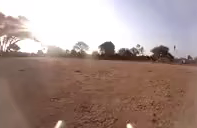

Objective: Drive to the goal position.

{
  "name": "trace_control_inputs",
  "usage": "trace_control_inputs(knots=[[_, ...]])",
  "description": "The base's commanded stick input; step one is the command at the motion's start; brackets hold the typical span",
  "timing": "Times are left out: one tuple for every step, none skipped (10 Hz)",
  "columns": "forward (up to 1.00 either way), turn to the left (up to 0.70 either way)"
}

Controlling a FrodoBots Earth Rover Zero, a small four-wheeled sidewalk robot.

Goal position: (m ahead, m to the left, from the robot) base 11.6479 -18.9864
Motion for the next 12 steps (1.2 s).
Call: trace_control_inputs(knots=[[0.7, 0.0], [0.7, 0.0], [0.7, 0.0], [0.7, 0.0], [0.7, 0.0], [0.7, 0.0], [0.7, 0.0], [0.7, 0.0], [0.7, 0.0], [0.7, 0.0], [0.7, 0.0], [0.7, 0.0]])
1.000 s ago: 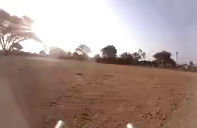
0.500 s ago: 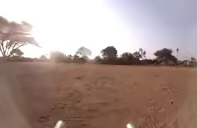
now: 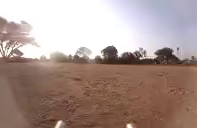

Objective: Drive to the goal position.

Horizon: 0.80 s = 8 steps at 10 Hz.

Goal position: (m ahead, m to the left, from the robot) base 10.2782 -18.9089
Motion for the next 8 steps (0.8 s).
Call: trace_control_inputs(knots=[[0.7, 0.0], [0.7, 0.0], [0.7, 0.0], [0.7, 0.0], [0.7, 0.0], [0.7, 0.0], [0.7, 0.0], [0.7, 0.0]])
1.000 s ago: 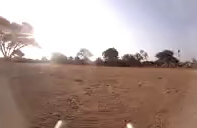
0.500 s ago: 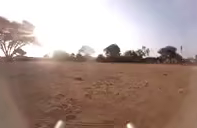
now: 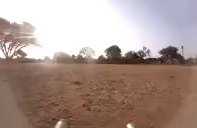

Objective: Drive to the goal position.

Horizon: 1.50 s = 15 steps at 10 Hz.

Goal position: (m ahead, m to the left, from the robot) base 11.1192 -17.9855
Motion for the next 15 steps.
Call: trace_control_inputs(knots=[[0.7, 0.0], [0.7, 0.0], [0.7, 0.0], [0.7, 0.0], [0.7, 0.0], [0.7, 0.0], [0.7, 0.0], [0.7, 0.0], [0.7, 0.0], [0.7, 0.0], [0.7, 0.0], [0.7, 0.0], [0.7, 0.0], [0.7, 0.0], [0.7, 0.0]])
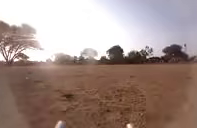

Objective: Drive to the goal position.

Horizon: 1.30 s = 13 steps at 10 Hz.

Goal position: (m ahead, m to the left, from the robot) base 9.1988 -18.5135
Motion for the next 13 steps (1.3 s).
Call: trace_control_inputs(knots=[[0.7, 0.0], [0.7, 0.0], [0.7, 0.0], [0.7, 0.0], [0.7, 0.0], [0.7, 0.0], [0.7, 0.0], [0.7, 0.0], [0.7, 0.0], [0.7, 0.0], [0.7, 0.0], [0.7, 0.0], [0.7, 0.0]])
